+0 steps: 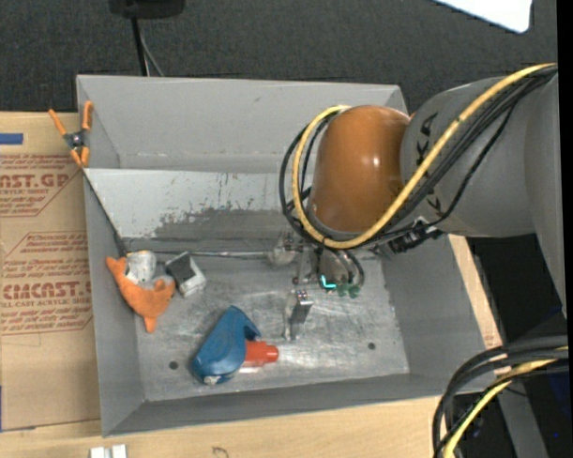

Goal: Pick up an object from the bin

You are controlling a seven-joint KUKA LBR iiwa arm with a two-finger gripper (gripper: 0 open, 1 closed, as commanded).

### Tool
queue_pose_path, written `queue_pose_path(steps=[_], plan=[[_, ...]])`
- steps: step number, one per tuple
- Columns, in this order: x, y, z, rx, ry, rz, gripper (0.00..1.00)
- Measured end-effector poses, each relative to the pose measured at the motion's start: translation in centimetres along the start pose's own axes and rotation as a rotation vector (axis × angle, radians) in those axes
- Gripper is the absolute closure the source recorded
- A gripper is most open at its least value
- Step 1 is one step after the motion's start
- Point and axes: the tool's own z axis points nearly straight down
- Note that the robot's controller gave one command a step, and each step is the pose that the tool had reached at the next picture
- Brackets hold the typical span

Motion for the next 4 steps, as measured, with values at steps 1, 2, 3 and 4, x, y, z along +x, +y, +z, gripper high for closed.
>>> queue_pose_path(steps=[1, 2, 3, 4], plan=[[-0.2, 0.0, -0.4, 0.0, -0.008, 0.001, 0.0], [0.0, 2.8, 3.4, 0.003, -0.017, -0.197, 0.0], [1.1, 6.8, 4.1, 0.001, -0.003, -0.283, 0.0], [0.8, 9.2, 2.8, 0.0, -0.011, -0.293, 0.0]])
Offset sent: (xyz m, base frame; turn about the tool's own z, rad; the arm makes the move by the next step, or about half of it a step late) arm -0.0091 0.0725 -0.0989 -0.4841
